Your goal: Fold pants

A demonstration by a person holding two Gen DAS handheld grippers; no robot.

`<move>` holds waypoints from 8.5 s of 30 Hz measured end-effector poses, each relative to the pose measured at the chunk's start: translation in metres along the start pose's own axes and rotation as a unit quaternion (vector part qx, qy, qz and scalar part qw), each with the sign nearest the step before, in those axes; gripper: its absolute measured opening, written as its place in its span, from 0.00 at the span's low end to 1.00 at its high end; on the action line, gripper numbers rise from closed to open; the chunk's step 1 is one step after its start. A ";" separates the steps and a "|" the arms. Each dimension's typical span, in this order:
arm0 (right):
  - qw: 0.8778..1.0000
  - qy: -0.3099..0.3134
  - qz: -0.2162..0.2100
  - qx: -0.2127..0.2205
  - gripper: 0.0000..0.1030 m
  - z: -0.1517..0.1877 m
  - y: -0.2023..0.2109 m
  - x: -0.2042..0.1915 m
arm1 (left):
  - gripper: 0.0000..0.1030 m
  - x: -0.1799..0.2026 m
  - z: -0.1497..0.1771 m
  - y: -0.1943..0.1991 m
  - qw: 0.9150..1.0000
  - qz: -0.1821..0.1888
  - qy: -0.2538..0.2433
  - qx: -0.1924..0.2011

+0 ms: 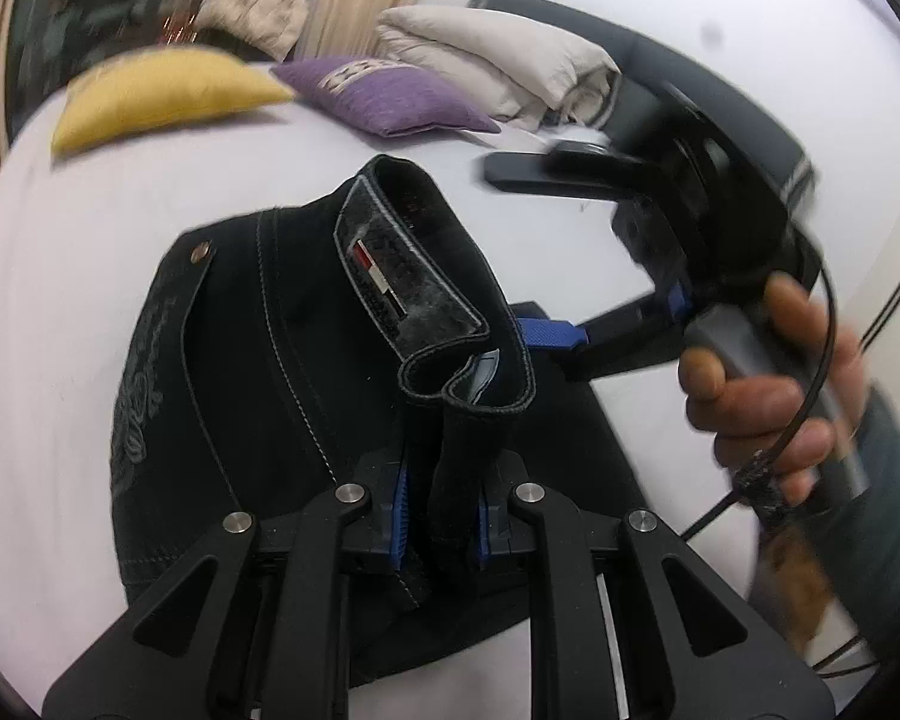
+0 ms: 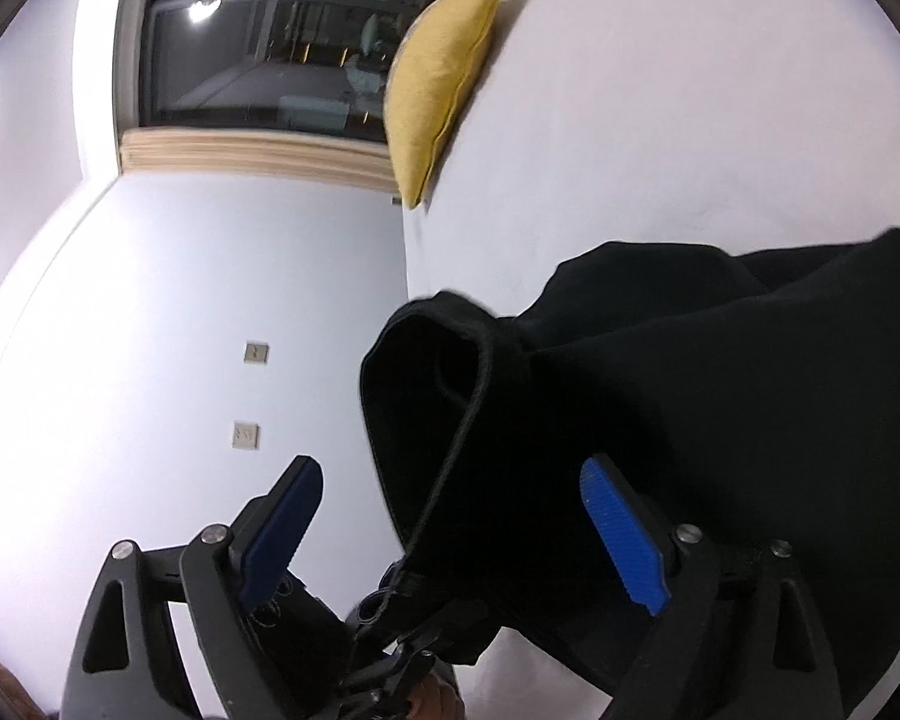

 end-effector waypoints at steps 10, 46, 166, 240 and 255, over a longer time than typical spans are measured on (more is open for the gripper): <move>0.985 0.106 0.118 -0.064 0.45 -0.005 -0.019 -0.019 | 0.14 0.063 0.008 -0.010 0.993 -0.022 -0.112 0.001; 0.995 0.041 0.030 0.087 0.72 0.053 0.096 0.049 | 0.67 0.007 0.032 -0.038 0.998 0.024 0.005 -0.052; 0.792 0.270 0.411 0.362 1.00 0.191 0.154 -0.182 | 1.00 0.045 -0.007 0.201 0.971 -0.237 0.025 0.012; 0.813 0.257 0.441 0.278 1.00 0.213 0.107 -0.137 | 1.00 0.021 0.016 0.149 0.971 -0.234 0.033 -0.034; 0.814 0.258 0.440 0.277 1.00 0.214 0.110 -0.137 | 1.00 0.020 0.019 0.149 0.972 -0.232 0.033 -0.035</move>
Point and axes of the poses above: each gripper's, at about its wrist camera, not at the fingertips, and y roughly against the way its jaws point, x to its right, z to its underside, the point moved 2 cm from there along -y, roughly the way its jaws point, and after that the axes turned 5 degrees about x, right-handed, at the moved point
